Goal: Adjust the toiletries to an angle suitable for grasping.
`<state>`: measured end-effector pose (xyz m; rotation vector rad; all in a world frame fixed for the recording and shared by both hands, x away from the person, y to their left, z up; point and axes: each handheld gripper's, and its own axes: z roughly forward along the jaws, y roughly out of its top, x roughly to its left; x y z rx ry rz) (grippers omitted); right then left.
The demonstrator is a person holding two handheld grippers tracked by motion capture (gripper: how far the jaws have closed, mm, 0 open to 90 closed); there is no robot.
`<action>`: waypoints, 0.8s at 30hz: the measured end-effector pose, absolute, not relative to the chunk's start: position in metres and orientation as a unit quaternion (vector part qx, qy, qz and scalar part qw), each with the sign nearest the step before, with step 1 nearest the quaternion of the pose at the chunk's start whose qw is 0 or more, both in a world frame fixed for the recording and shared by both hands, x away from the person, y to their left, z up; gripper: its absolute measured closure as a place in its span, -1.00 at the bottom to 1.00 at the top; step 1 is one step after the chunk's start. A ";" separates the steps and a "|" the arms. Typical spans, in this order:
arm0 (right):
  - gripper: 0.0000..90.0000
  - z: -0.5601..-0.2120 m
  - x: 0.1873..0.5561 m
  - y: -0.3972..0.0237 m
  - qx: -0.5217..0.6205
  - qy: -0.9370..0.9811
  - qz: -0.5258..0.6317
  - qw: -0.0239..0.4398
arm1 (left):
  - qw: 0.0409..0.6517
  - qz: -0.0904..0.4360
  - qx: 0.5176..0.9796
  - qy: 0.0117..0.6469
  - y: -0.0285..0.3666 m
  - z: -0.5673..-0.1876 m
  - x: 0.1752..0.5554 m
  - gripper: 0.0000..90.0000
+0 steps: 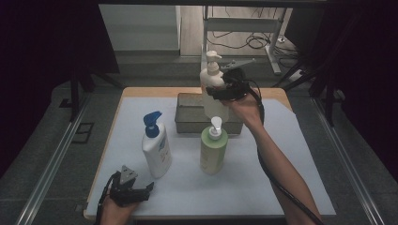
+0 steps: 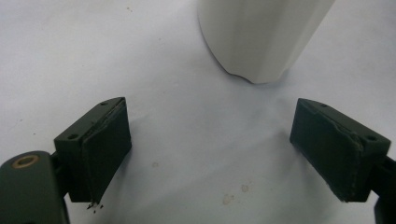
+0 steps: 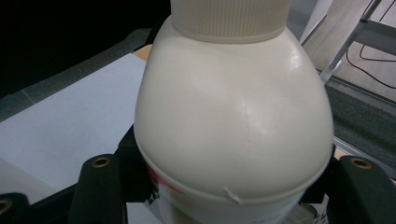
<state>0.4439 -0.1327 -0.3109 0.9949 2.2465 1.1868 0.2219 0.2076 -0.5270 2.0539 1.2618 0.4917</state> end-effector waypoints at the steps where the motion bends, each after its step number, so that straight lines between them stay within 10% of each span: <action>1: -0.16 -0.312 0.445 -0.132 0.357 0.805 0.426 0.205 | 0.334 0.188 0.787 0.483 0.208 -0.527 0.222 -0.73; 24: -0.16 -0.335 0.480 -0.105 0.361 0.802 0.427 0.210 | 0.333 0.188 0.787 0.483 0.208 -0.527 0.222 -0.73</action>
